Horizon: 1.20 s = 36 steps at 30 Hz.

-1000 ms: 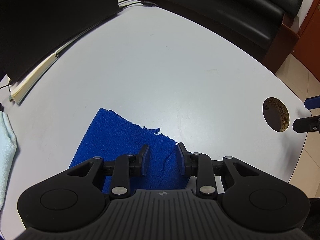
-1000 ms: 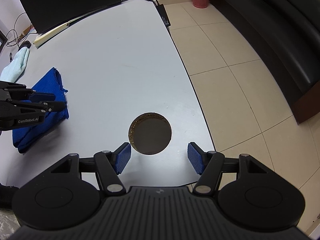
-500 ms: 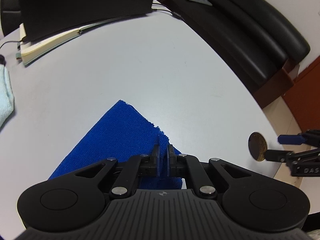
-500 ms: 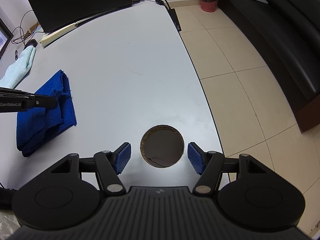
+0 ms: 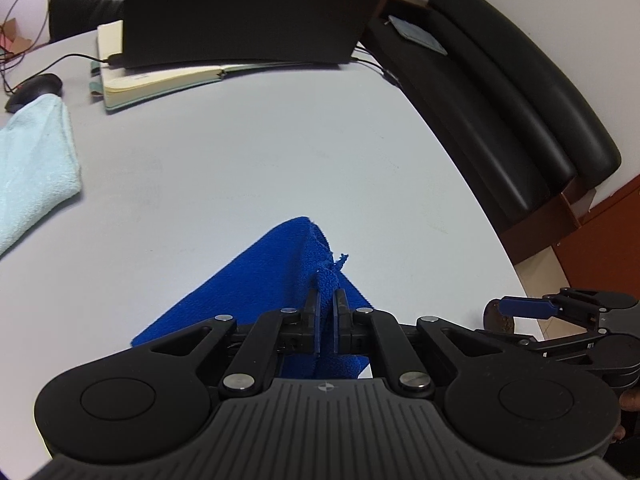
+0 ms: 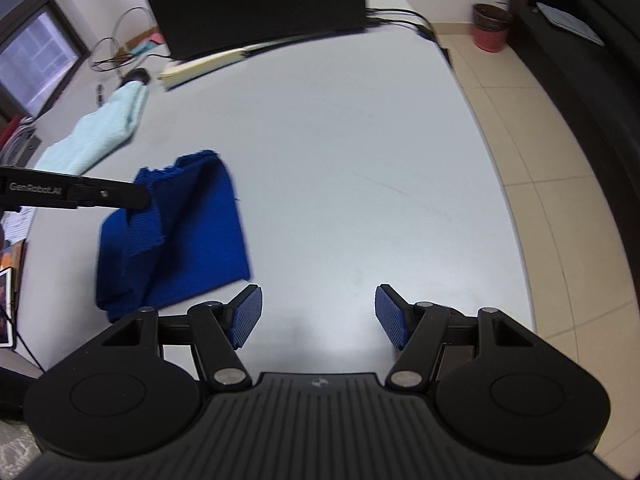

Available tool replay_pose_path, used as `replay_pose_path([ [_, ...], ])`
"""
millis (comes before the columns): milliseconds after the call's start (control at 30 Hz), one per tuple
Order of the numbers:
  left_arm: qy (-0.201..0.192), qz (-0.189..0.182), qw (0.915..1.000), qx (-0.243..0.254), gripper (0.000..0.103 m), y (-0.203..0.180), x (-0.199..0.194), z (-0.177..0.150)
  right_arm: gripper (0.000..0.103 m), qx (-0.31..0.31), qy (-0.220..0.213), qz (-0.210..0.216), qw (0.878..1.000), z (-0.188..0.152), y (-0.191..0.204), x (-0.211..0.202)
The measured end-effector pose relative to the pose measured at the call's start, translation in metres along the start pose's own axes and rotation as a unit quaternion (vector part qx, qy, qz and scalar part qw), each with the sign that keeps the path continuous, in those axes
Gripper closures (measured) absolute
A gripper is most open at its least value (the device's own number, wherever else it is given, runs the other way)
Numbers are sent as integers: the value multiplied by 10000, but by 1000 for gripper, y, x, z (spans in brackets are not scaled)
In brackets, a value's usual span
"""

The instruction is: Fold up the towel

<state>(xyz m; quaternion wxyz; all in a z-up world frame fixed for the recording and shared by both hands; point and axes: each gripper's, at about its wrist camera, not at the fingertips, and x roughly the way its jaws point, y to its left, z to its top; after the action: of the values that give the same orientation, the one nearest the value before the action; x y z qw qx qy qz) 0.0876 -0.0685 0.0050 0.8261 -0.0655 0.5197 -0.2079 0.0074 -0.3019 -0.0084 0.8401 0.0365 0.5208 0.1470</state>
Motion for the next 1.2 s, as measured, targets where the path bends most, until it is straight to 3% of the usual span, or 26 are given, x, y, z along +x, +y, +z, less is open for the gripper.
replay_pose_path([
  [467,10,-243,9996,-171,97,26,-30,-14,40,-594,-113,1054,9926,25,72,12],
  [733,27,-380,9991,-181,97,35,-36,-15,41,-762,-65,1429,9868,33,101,17],
  [833,18,-471,9988,-145,97,34,-37,-15,48,-756,-30,1490,9859,33,106,19],
  [900,11,-531,9985,-92,97,32,-38,-16,60,-736,4,1536,9854,34,109,20],
  [1000,3,-569,9984,-56,97,31,-39,-17,69,-693,42,1606,9846,34,110,22],
  [1033,-2,-563,9984,-67,97,31,-39,-17,83,-678,49,1632,9842,35,110,22],
  [1200,-46,-581,9981,-209,97,38,-40,-19,96,-591,28,1696,9837,35,108,21],
])
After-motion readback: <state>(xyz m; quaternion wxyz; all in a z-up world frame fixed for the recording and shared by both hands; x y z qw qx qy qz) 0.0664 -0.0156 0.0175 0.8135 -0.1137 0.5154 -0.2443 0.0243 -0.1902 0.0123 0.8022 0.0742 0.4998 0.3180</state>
